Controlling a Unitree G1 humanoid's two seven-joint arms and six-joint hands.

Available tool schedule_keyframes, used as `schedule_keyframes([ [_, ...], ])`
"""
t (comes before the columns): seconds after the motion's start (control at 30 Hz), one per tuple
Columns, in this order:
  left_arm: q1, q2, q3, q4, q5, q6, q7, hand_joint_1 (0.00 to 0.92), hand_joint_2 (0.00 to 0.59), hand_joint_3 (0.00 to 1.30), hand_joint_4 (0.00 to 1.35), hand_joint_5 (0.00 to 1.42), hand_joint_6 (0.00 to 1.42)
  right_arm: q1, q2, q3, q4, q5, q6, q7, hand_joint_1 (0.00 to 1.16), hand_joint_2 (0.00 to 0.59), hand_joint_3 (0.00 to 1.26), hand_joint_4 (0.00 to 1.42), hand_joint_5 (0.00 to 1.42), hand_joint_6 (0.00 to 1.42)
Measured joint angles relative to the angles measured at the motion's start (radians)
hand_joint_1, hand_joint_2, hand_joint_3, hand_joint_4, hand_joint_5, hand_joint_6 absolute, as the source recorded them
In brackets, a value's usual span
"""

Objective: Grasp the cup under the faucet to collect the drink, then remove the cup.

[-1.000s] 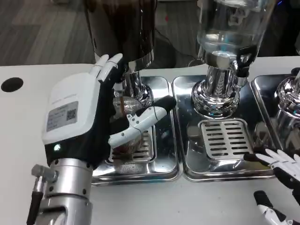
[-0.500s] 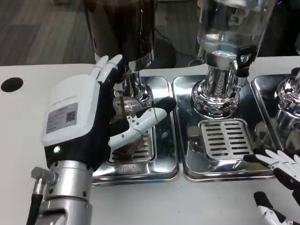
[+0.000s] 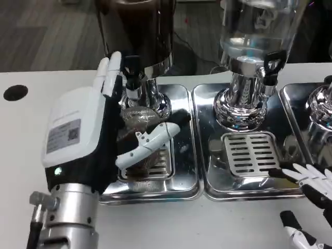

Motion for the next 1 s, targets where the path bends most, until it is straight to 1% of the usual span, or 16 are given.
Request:
schedule_keyframes([
  [0.07, 0.005, 0.001, 0.009, -0.004, -0.009, -0.015, 0.023, 0.000, 0.027, 0.00, 0.00, 0.56, 0.85, 0.000, 0.000, 0.000, 0.001, 0.001, 0.000, 0.000, 0.52, 0.454, 0.23, 0.12, 0.07, 0.00],
  [0.17, 0.017, 0.002, 0.023, -0.011, -0.015, -0.036, 0.056, 0.000, 0.028, 0.00, 0.00, 0.33, 0.79, 0.000, 0.000, 0.000, 0.003, 0.008, 0.000, 0.000, 0.52, 0.454, 0.23, 0.12, 0.07, 0.00],
  [0.23, 0.033, 0.005, 0.026, -0.018, -0.012, -0.046, 0.071, 0.000, 0.033, 0.00, 0.00, 0.24, 0.69, 0.000, -0.001, 0.000, 0.007, 0.018, 0.000, 0.000, 0.52, 0.454, 0.23, 0.12, 0.07, 0.00],
  [0.3, 0.048, 0.013, 0.026, -0.023, 0.004, -0.048, 0.072, 0.000, 0.033, 0.00, 0.00, 0.18, 0.58, -0.001, -0.001, 0.001, 0.009, 0.025, 0.000, 0.003, 0.51, 0.423, 0.23, 0.12, 0.09, 0.00],
  [0.33, 0.054, 0.019, 0.024, -0.026, 0.015, -0.049, 0.072, 0.000, 0.033, 0.02, 0.00, 0.17, 0.52, -0.001, -0.001, 0.003, 0.010, 0.033, -0.001, 0.005, 0.51, 0.403, 0.23, 0.12, 0.09, 0.00],
  [0.37, 0.070, 0.027, 0.020, -0.039, 0.060, -0.050, 0.071, 0.000, 0.024, 0.03, 0.00, 0.15, 0.49, -0.002, -0.002, 0.005, 0.013, 0.058, -0.001, 0.016, 0.51, 0.366, 0.22, 0.12, 0.10, 0.00],
  [0.43, 0.088, 0.040, 0.014, -0.057, 0.110, -0.053, 0.062, 0.000, 0.024, 0.05, 0.00, 0.14, 0.45, -0.005, -0.004, 0.008, 0.020, 0.094, -0.001, 0.029, 0.51, 0.319, 0.22, 0.10, 0.10, 0.00],
  [0.47, 0.097, 0.049, 0.012, -0.069, 0.134, -0.054, 0.044, 0.000, 0.024, 0.05, 0.00, 0.13, 0.43, -0.009, -0.005, 0.013, 0.026, 0.131, 0.000, 0.049, 0.51, 0.302, 0.21, 0.09, 0.09, 0.00],
  [0.5, 0.113, 0.061, 0.009, -0.080, 0.162, -0.056, 0.015, 0.000, 0.024, 0.05, 0.00, 0.13, 0.42, -0.022, -0.007, 0.020, 0.035, 0.199, 0.010, 0.087, 0.51, 0.282, 0.20, 0.07, 0.08, 0.00],
  [0.53, 0.117, 0.064, 0.007, -0.081, 0.163, -0.056, 0.006, 0.000, 0.024, 0.05, 0.00, 0.13, 0.42, -0.027, -0.008, 0.020, 0.037, 0.219, 0.015, 0.095, 0.51, 0.274, 0.19, 0.06, 0.07, 0.00],
  [0.57, 0.124, 0.067, 0.008, -0.085, 0.166, -0.057, -0.011, 0.000, 0.024, 0.05, 0.00, 0.13, 0.42, -0.037, -0.010, 0.024, 0.039, 0.263, 0.025, 0.122, 0.51, 0.257, 0.17, 0.05, 0.06, 0.00],
  [0.63, 0.150, 0.078, 0.020, -0.094, 0.184, -0.058, -0.042, 0.000, 0.024, 0.05, 0.00, 0.12, 0.42, -0.067, -0.018, 0.035, 0.043, 0.354, 0.063, 0.184, 0.52, 0.218, 0.14, 0.02, 0.05, 0.00],
  [0.7, 0.179, 0.089, 0.037, -0.101, 0.196, -0.059, -0.057, 0.000, 0.024, 0.05, 0.00, 0.12, 0.42, -0.090, -0.029, 0.044, 0.048, 0.413, 0.099, 0.238, 0.53, 0.193, 0.12, 0.00, 0.03, 0.00],
  [0.83, 0.273, 0.111, 0.071, -0.125, 0.197, -0.071, -0.070, 0.000, 0.023, 0.06, 0.00, 0.12, 0.42, -0.157, -0.031, 0.065, 0.077, 0.472, 0.165, 0.327, 0.57, 0.148, 0.08, 0.00, 0.03, 0.02],
  [0.9, 0.309, 0.115, 0.074, -0.130, 0.197, -0.081, -0.070, 0.000, 0.024, 0.06, 0.00, 0.12, 0.42, -0.184, -0.031, 0.080, 0.088, 0.477, 0.186, 0.352, 0.60, 0.131, 0.08, 0.01, 0.05, 0.04],
  [1.0, 0.440, 0.121, 0.092, -0.152, 0.189, -0.125, -0.019, 0.000, 0.028, 0.08, 0.00, 0.12, 0.42, -0.239, -0.017, 0.114, 0.121, 0.493, 0.250, 0.391, 0.60, 0.127, 0.08, 0.02, 0.06, 0.04],
])
